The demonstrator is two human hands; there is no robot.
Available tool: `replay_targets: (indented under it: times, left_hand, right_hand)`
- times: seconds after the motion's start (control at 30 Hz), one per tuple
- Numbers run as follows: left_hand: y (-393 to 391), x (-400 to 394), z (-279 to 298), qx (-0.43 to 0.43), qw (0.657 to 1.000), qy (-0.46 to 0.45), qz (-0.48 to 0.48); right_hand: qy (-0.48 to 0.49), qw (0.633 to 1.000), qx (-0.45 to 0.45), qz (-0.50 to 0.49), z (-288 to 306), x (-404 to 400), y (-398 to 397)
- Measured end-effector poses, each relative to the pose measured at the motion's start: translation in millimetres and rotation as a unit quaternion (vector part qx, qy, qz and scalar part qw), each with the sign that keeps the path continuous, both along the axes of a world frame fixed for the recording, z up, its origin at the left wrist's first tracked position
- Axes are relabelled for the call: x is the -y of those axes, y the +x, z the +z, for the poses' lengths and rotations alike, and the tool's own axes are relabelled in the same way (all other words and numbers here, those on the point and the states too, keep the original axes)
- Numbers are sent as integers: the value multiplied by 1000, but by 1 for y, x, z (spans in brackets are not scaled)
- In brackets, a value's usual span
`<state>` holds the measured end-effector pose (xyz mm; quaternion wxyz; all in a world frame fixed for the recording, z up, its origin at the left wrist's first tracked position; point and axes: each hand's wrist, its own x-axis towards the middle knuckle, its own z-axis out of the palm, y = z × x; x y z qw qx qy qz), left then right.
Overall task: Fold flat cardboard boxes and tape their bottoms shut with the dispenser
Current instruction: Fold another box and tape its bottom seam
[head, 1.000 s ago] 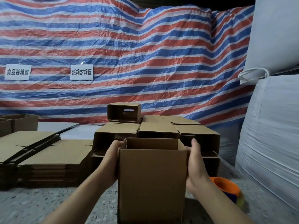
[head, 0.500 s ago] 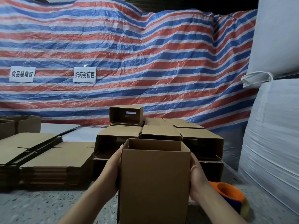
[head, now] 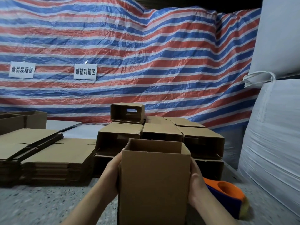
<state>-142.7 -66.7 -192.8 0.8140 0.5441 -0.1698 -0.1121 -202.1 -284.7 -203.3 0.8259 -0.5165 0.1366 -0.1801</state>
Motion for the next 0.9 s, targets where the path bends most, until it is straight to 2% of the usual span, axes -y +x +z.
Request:
replay_targets:
  times: [0.27, 0.37, 0.5, 0.6, 0.7, 0.9]
  left_hand:
    - [2, 3, 6, -19, 997, 76, -25]
    - [5, 3, 8, -18, 998, 62, -6]
    - [8, 4, 4, -22, 997, 12, 77]
    - [9, 0, 1, 16, 998, 17, 56]
    - [9, -2, -1, 27, 999, 38, 25]
    - [12, -8, -2, 69, 996, 53, 2]
  right_hand:
    - [-15, 1000, 0, 0, -1, 0, 0]
    - [-9, 1000, 10, 13, -1, 2, 0]
    - [-2, 999, 9, 49, 3, 6, -3]
    - [0, 999, 4, 47, 2, 8, -3]
    - [-25, 998, -2, 62, 7, 3, -6]
    - [-116, 989, -74, 49, 12, 6, -8]
